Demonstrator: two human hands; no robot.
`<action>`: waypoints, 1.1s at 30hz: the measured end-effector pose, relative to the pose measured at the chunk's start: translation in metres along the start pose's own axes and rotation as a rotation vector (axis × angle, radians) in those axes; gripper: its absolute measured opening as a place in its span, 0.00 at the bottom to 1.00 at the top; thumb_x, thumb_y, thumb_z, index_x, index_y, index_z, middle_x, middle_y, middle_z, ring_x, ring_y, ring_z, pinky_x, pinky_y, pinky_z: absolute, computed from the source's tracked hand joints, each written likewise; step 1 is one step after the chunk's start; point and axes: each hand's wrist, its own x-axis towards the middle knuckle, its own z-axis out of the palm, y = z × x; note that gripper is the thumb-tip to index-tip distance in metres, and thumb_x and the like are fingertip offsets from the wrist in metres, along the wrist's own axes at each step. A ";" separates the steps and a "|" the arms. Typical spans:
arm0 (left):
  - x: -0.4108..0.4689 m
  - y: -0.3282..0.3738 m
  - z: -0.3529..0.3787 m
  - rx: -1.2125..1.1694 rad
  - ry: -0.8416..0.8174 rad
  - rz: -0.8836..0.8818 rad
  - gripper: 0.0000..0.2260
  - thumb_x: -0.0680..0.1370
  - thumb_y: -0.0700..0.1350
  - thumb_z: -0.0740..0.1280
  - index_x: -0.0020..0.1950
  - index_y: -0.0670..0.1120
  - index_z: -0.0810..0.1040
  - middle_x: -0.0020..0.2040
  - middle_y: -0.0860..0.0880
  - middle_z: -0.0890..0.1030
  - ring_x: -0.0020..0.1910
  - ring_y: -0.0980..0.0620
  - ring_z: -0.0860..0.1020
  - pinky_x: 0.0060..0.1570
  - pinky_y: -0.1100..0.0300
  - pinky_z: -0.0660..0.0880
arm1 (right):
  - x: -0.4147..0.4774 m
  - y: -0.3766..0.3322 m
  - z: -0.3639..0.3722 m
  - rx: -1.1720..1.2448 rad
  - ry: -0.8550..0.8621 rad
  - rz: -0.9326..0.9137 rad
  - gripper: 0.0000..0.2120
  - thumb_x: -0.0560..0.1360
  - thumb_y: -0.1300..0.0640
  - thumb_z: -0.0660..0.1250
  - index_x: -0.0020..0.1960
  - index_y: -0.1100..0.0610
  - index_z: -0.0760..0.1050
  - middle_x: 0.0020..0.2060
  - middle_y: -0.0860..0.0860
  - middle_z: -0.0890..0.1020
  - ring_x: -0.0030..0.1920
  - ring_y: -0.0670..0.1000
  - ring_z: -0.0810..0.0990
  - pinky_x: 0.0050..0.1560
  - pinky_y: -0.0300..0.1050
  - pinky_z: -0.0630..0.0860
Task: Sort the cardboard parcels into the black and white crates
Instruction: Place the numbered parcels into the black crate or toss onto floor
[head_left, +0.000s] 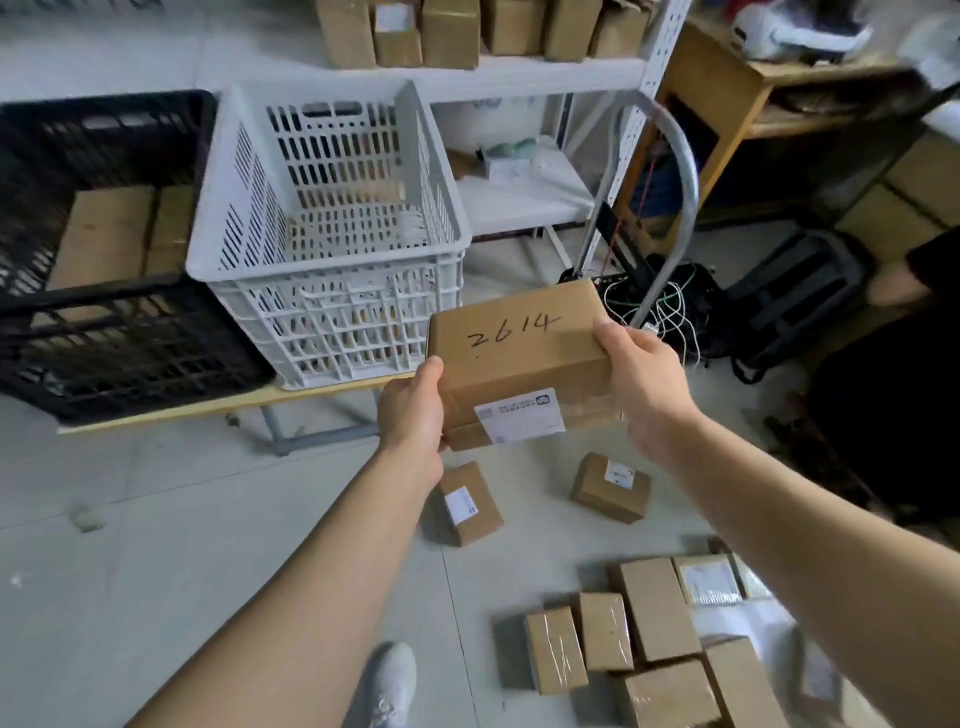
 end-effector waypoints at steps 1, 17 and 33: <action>-0.010 0.022 -0.009 -0.007 -0.006 0.036 0.09 0.77 0.52 0.64 0.44 0.48 0.75 0.42 0.48 0.81 0.40 0.49 0.79 0.43 0.51 0.79 | -0.009 -0.024 0.002 0.017 -0.027 -0.027 0.13 0.74 0.44 0.63 0.40 0.52 0.78 0.40 0.49 0.81 0.43 0.51 0.79 0.47 0.50 0.78; -0.016 0.278 -0.201 -0.115 0.119 0.435 0.08 0.78 0.51 0.62 0.40 0.51 0.75 0.36 0.52 0.82 0.40 0.52 0.79 0.41 0.56 0.76 | -0.075 -0.255 0.204 0.208 -0.319 -0.256 0.11 0.76 0.44 0.62 0.42 0.50 0.76 0.46 0.48 0.81 0.48 0.50 0.78 0.48 0.46 0.74; 0.123 0.343 -0.286 -0.347 0.355 0.326 0.07 0.79 0.46 0.64 0.41 0.49 0.75 0.41 0.50 0.80 0.42 0.50 0.79 0.46 0.50 0.78 | 0.001 -0.317 0.402 0.046 -0.590 -0.330 0.16 0.78 0.53 0.62 0.63 0.56 0.71 0.53 0.50 0.78 0.46 0.46 0.76 0.38 0.36 0.68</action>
